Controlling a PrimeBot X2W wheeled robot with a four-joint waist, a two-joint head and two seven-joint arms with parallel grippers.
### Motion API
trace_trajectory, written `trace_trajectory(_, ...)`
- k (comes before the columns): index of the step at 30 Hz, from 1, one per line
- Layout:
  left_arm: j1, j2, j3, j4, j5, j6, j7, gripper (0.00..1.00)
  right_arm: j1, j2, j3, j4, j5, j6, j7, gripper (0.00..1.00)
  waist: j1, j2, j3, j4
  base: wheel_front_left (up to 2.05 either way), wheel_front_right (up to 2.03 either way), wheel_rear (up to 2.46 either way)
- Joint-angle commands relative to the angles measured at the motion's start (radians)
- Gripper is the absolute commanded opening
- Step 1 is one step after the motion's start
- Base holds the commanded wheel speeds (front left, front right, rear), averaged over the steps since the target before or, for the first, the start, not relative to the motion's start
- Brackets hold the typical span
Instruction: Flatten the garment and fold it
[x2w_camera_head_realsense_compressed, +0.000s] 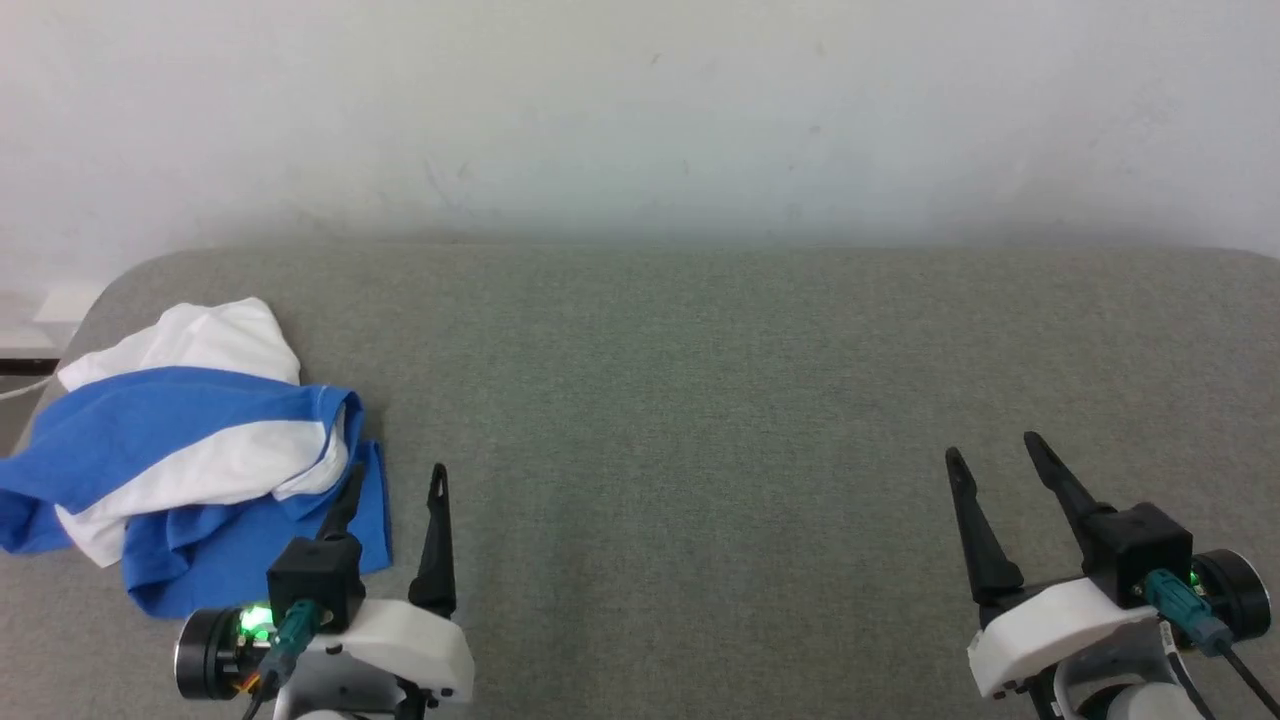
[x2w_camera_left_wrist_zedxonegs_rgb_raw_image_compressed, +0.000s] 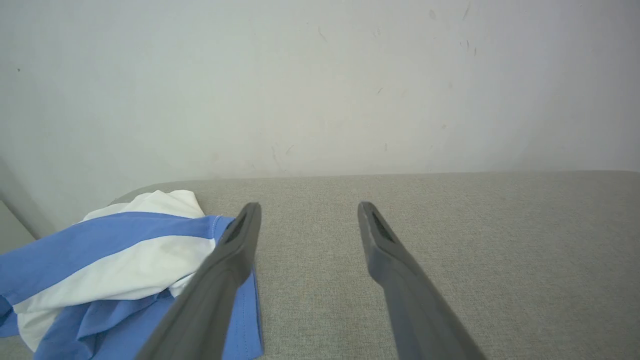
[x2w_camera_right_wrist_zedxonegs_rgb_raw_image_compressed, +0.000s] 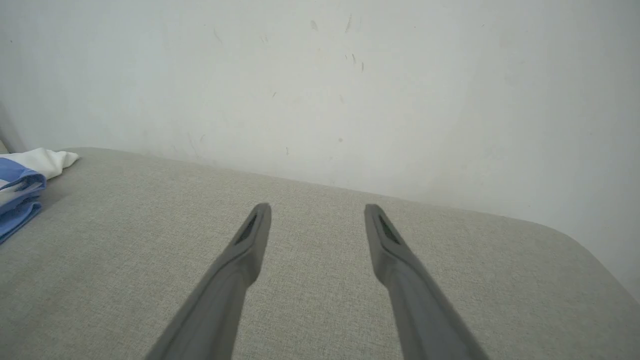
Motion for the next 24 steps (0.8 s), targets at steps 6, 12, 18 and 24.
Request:
trace_trajectory(6,0.014,0.0,-0.005,0.001,-0.008,0.012,-0.019,1.0,0.009,0.002,0.012,-0.001,0.005,-0.001,-0.022,1.0,0.0,0.0,-0.006,0.04,0.0,0.0,0.0)
trace_trajectory(12,0.021,0.0,-0.006,-0.002,-0.006,0.015,-0.031,1.0,0.012,0.002,0.019,0.001,0.015,-0.001,-0.035,1.0,0.0,0.0,-0.011,0.08,0.0,0.0,0.0)
trace_trajectory(18,0.027,0.0,-0.009,-0.004,-0.005,0.017,-0.044,1.0,0.015,0.002,0.026,0.005,0.019,-0.001,-0.047,1.0,0.0,0.0,-0.014,0.121,0.0,0.0,0.0)
trace_trajectory(24,0.031,0.0,-0.013,-0.007,-0.004,0.02,-0.056,1.0,0.018,0.002,0.025,0.006,0.029,-0.001,-0.06,1.0,0.0,0.0,-0.017,0.164,0.0,0.0,0.0)
